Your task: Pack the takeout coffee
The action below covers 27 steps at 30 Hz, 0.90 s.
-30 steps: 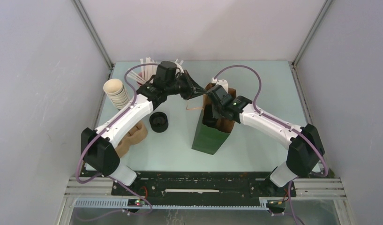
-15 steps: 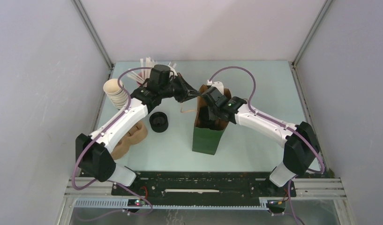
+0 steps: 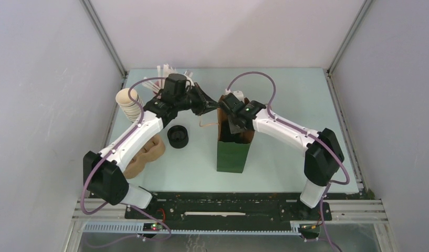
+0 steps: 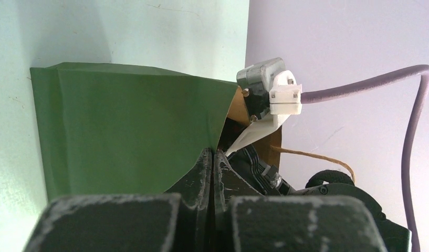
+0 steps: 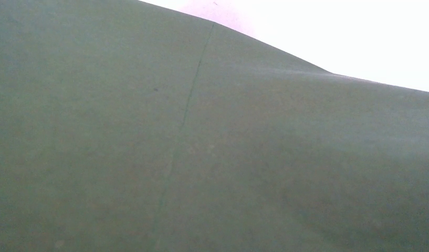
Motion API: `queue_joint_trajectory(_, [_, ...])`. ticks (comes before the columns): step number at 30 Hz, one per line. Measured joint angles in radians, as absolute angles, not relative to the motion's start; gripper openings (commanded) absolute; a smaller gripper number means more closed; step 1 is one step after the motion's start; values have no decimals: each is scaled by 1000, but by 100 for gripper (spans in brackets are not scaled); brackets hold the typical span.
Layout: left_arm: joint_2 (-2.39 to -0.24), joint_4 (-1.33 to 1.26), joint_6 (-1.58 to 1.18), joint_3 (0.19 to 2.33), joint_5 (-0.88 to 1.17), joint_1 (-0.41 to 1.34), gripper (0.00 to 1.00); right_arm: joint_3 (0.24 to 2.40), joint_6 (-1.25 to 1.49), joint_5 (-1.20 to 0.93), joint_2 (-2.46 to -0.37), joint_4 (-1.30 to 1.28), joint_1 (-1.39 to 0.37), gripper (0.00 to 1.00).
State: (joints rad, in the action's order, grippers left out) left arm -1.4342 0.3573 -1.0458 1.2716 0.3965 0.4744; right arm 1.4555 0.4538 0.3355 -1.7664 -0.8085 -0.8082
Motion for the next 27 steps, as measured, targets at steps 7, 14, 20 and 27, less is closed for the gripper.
queue_joint_trajectory(7, [-1433, 361, -1040, 1267, 401, 468, 0, 1487, 450, 334, -1774, -834, -808, 35])
queue_joint_trajectory(14, [-1433, 364, -1039, 1268, 422, 462, 0, 1655, 425, 222, -1819, -944, -805, 46])
queue_joint_trajectory(20, [-1434, 363, -1037, 1310, 407, 433, 0, 1850, 411, 176, -1896, -1074, -779, 59])
queue_joint_trajectory(27, [-1436, 365, -1021, 1338, 421, 434, 0, 1897, 399, 182, -1892, -1126, -760, 65])
